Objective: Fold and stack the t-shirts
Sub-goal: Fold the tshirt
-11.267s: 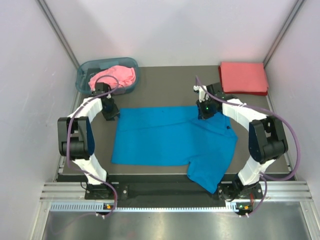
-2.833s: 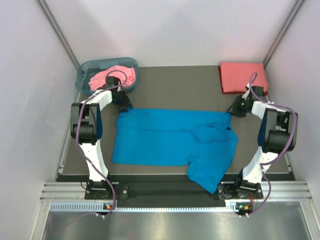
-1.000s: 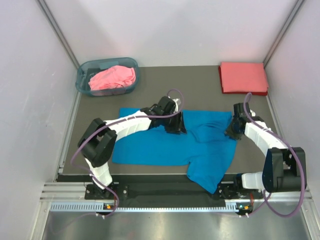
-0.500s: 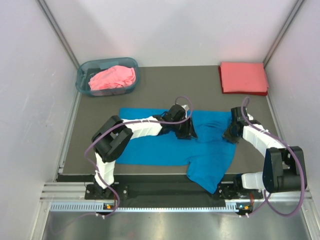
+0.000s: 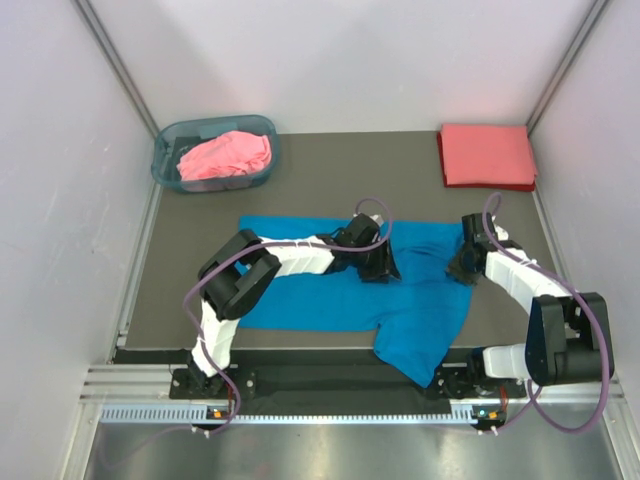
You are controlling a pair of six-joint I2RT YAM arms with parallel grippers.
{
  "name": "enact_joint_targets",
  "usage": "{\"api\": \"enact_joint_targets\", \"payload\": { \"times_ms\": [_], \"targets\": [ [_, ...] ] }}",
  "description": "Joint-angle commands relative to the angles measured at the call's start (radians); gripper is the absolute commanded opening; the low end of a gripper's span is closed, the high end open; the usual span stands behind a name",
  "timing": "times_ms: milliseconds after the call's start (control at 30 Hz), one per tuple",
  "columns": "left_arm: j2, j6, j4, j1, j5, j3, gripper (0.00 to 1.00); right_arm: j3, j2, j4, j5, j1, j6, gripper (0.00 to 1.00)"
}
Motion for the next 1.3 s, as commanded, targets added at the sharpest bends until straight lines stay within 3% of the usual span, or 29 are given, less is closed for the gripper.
{"api": "enact_joint_targets", "payload": {
  "times_ms": [0,267,300,400,433,467,733,967,1267],
  "targets": [
    [0.029,-0.011,0.048,-0.009,-0.010,0.052,0.49,-0.011,-0.005,0.050,0.025,0.014,0.015,0.26],
    [0.042,-0.017,0.050,-0.011,-0.010,0.062,0.41,-0.020,-0.041,0.058,0.037,0.014,0.003,0.15],
    [0.040,-0.017,0.050,-0.012,-0.009,0.060,0.30,-0.023,-0.047,0.058,0.040,0.014,0.003,0.13],
    [0.032,-0.029,0.050,-0.012,-0.001,0.060,0.11,-0.014,-0.067,0.029,0.052,0.014,0.000,0.00],
    [0.028,-0.030,0.052,-0.012,0.002,0.060,0.02,0.000,-0.071,0.014,0.052,0.014,-0.003,0.00],
    [0.017,-0.032,0.045,-0.012,0.005,0.063,0.00,0.008,-0.082,0.002,0.051,0.014,-0.011,0.00],
    [-0.024,-0.004,-0.094,-0.012,-0.015,0.098,0.00,0.057,-0.142,-0.124,0.062,0.014,-0.046,0.00],
    [-0.053,-0.035,-0.080,-0.012,-0.007,0.054,0.00,0.051,-0.215,-0.178,0.060,0.014,-0.047,0.00],
    [-0.064,0.002,-0.191,-0.012,-0.012,0.085,0.00,0.009,-0.272,-0.183,0.000,0.014,-0.037,0.00]
  ]
}}
